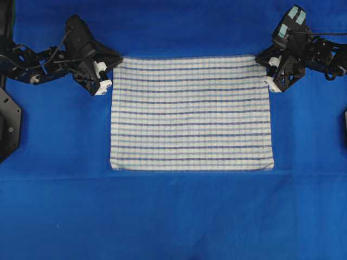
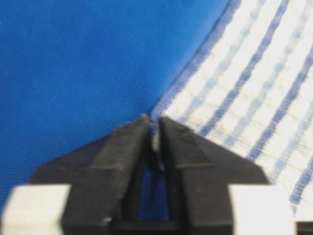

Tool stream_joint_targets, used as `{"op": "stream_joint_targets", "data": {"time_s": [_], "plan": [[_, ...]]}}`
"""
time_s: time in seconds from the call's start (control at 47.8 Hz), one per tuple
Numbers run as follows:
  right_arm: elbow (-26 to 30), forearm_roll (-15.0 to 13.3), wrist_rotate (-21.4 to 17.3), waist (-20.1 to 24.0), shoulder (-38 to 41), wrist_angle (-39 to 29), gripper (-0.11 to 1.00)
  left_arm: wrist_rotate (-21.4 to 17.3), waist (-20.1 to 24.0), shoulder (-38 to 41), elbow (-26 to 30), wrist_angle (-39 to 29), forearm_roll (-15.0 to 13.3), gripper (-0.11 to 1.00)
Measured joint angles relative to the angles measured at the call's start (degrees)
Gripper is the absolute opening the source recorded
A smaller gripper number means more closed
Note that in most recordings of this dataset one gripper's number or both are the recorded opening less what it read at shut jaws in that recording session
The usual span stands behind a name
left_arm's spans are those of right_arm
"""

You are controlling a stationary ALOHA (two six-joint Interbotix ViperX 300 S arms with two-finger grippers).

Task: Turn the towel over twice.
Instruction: 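Lift the held far edge up and away toward the far side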

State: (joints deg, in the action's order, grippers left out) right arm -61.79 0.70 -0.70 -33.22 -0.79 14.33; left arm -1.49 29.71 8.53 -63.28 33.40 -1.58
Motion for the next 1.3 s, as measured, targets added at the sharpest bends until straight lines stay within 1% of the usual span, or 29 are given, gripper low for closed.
{"op": "stream_joint_targets", "data": {"time_s": [0.146,0.272,0.377,0.481,0.565,0.607,0.67,0.711,0.753,0.858,1.025,1.151,1.297], "plan": [[-0.2,0.0,0.0,-0.1,-0.7,-0.4,0.05,-0.4,-0.2,-0.8,0.1,-1.1,0.0,0.04],[-0.2,0.0,0.0,-0.1,-2.3,-0.4,0.05,-1.1,-0.2,-3.5,-0.4,-4.4,0.0,0.04],[-0.3,0.0,0.0,-0.8,-4.9,-0.4,0.05,-1.9,-0.1,-8.1,0.3,-7.6,0.0,0.04],[-0.4,0.0,0.2,-2.5,-8.3,-0.7,0.05,-3.2,0.4,-14.3,1.4,-12.1,0.0,0.04],[-0.3,0.0,0.1,-4.3,-11.5,-1.1,0.05,-4.9,1.1,-19.0,2.8,-15.5,0.0,0.04],[-0.1,0.0,0.4,-5.4,-13.4,-1.6,0.05,-6.6,1.5,-21.3,3.8,-17.1,0.0,0.04],[0.5,0.0,0.6,-6.9,-16.7,-2.6,0.05,-8.2,2.1,-24.4,5.2,-19.6,-0.1,0.04],[1.1,-0.1,0.7,-7.9,-18.6,-3.5,0.05,-10.1,2.5,-26.6,6.5,-21.4,0.0,0.04],[1.7,-0.2,1.0,-8.6,-20.7,-4.5,0.05,-10.8,2.9,-28.3,7.6,-22.8,-0.1,0.04],[3.3,-0.9,1.1,-9.6,-25.9,-7.6,0.05,-11.2,3.7,-31.6,9.9,-25.5,0.0,0.04],[6.1,-2.0,1.1,-9.8,-33.0,-12.9,0.05,-11.3,4.0,-36.0,13.7,-30.3,0.0,0.04],[8.3,-2.1,1.1,-9.8,-38.1,-16.4,0.05,-11.4,4.0,-38.7,16.2,-33.5,0.0,0.04],[9.8,-2.2,1.1,-9.7,-42.0,-19.2,0.05,-11.4,3.5,-40.3,18.0,-35.2,0.0,0.04]]}}
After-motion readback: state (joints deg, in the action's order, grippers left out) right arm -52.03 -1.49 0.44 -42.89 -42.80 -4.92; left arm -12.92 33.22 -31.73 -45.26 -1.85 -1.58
